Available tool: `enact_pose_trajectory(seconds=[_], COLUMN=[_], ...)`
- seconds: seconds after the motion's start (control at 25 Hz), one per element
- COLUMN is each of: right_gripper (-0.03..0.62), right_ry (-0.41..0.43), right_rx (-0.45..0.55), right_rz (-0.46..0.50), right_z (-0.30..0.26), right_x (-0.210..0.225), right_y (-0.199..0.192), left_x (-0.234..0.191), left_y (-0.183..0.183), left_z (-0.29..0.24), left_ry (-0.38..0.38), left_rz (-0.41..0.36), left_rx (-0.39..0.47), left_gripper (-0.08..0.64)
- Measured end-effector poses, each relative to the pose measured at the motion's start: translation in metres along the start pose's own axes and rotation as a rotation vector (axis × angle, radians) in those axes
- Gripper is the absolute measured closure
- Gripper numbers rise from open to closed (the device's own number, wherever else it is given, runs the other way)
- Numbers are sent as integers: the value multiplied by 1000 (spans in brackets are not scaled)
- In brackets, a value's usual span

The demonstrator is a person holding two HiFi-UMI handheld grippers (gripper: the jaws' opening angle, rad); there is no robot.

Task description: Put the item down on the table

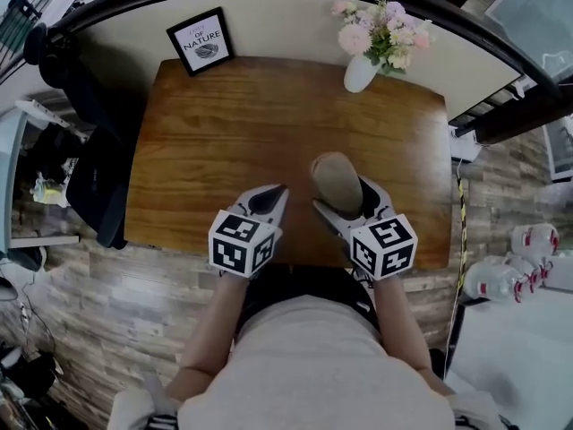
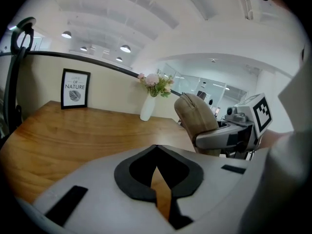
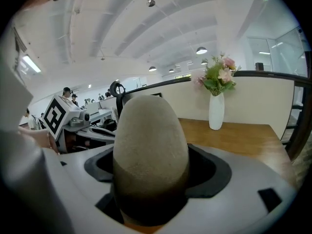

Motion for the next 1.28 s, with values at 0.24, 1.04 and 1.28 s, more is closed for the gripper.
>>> enact_pose_trajectory(seconds=[0.24, 1.04, 1.28], right_gripper=[173, 173, 173], right_ry=[56, 46, 35], right_rx=[-98, -373, -400], right_rz=[42, 166, 172], right_z=[-18, -112, -126], right_x=[13, 36, 44], right_y=[-9, -62, -71], left_x=[-3, -47, -50], left_y=[-8, -59, -66], left_z=[-8, -16, -21], left_ry=[34, 129, 134], left_rz=[49, 144, 161], left_rx=[7, -56, -59], left_gripper=[548, 548, 548])
Point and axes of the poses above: the fingertips, and each gripper's own axes: z backward along the fingers, x to its right, y out of its top, the point moved 4 cm from there along z, backward along the fingers, and after that the axes turned 4 degrees about -y, right-handed, at the moved point
